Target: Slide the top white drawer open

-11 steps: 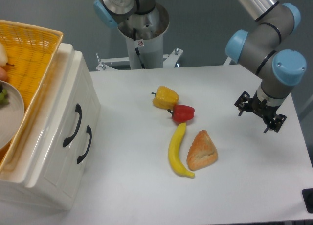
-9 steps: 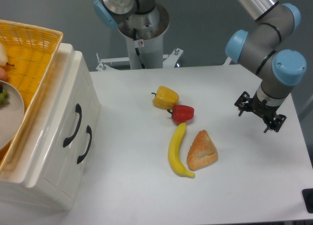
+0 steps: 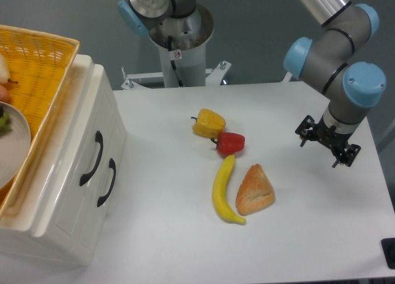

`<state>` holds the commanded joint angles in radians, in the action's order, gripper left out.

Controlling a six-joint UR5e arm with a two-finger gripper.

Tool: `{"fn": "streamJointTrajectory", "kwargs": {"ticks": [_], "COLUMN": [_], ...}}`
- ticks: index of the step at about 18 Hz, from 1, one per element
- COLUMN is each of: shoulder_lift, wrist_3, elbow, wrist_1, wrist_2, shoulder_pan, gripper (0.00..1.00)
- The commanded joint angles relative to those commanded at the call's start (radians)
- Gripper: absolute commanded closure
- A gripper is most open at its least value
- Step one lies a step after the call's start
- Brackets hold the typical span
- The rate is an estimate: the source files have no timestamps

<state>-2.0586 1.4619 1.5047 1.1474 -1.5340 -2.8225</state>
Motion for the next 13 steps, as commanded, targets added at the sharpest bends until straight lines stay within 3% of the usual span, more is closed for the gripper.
{"fn": "streamJointTrajectory", "kwargs": {"ticks": [5, 9, 13], "shoulder_lift": [0.104, 0.149, 0.161], "wrist_3": [-0.11, -0.352, -0.429], "elbow": [0.15, 0.149, 0.153], "wrist_1": [-0.006, 0.002, 0.018], "wrist_2": [0.002, -0.012, -0.015], "shoulder_pan": [0.018, 0.103, 0.152], "gripper": [0.0, 0.0, 0.0]}}
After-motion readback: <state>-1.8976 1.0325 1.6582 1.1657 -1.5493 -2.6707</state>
